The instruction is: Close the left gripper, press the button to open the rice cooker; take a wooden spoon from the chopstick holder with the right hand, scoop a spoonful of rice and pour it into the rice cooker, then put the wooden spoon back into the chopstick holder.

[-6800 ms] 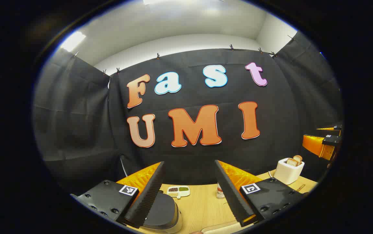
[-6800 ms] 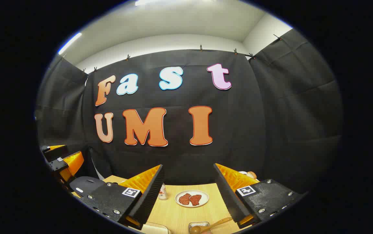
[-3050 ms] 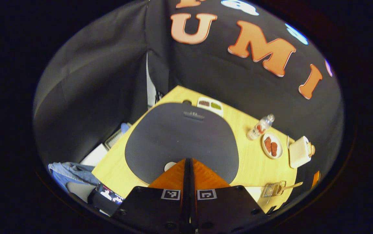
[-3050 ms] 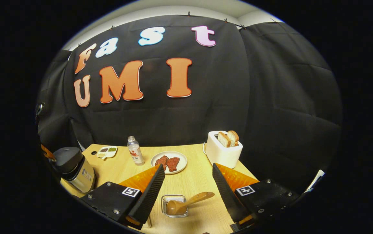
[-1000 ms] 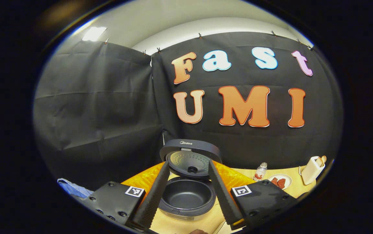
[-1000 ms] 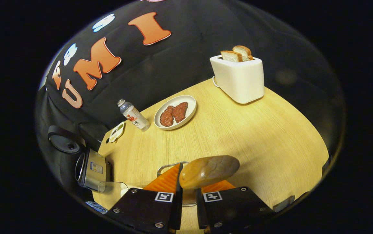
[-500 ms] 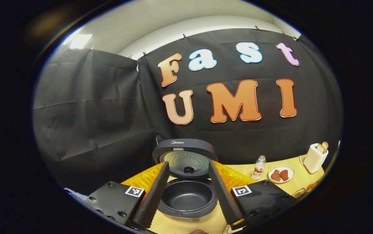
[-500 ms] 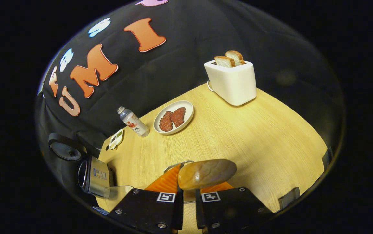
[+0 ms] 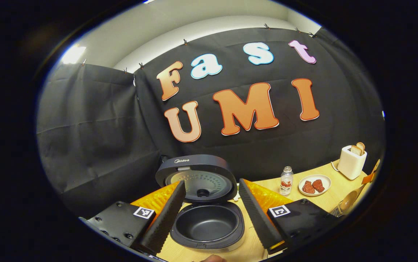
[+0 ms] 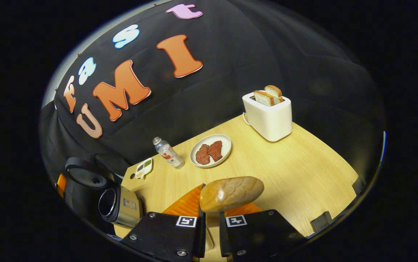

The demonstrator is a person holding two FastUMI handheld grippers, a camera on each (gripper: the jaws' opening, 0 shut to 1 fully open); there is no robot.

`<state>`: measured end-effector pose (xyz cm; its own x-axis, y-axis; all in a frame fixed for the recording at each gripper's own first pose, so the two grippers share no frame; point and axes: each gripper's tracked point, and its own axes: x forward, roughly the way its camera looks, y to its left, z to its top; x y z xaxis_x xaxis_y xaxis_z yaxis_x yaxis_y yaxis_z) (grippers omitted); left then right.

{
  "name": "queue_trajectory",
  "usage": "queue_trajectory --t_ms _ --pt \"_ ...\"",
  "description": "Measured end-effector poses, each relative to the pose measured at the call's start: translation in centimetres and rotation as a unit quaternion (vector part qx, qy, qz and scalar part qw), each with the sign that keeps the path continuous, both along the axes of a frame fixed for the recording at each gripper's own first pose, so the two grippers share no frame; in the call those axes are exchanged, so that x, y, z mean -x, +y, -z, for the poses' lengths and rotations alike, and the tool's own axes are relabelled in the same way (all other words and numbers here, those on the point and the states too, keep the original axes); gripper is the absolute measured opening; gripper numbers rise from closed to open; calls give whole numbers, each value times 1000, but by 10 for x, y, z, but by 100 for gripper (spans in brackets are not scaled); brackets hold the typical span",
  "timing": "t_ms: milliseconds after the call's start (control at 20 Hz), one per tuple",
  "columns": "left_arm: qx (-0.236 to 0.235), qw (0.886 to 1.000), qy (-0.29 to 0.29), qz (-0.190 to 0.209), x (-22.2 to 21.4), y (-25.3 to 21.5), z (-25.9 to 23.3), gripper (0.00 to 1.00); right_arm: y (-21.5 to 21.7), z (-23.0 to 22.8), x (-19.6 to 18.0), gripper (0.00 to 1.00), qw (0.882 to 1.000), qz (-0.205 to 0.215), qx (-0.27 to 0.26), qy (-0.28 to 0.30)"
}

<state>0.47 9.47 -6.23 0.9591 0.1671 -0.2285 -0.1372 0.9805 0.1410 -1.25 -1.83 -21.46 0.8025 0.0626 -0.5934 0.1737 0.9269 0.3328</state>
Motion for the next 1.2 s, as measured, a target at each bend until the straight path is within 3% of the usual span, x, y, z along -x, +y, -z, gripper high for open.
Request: queue_trajectory --t_ms 300,350,400,500,550,950,1050,1100,1150,1200 --pt "10 1000 19 20 -2 5 22 93 68 -14 8 15 997 -79 6 -16" --pt "17 999 25 20 -2 7 26 100 79 -12 10 15 996 -91 7 -16" --pt "21 999 31 19 -1 12 32 93 88 -7 13 15 995 -103 11 -13" --pt "25 999 43 14 2 22 41 94 102 0 20 15 992 -124 29 -8" --pt "27 998 49 12 2 25 46 100 107 6 22 15 990 -133 44 -4" --pt "27 996 80 8 9 50 71 100 115 36 23 15 973 -156 172 7" --pt "30 996 84 7 8 54 75 100 121 29 24 14 965 -162 207 -12" --pt "32 996 87 7 6 56 78 94 124 27 24 14 959 -166 230 -23" --pt "35 995 91 7 6 57 80 100 125 27 24 13 952 -171 252 -34" --pt "38 995 93 7 5 58 83 100 130 27 27 13 945 -177 271 -43"
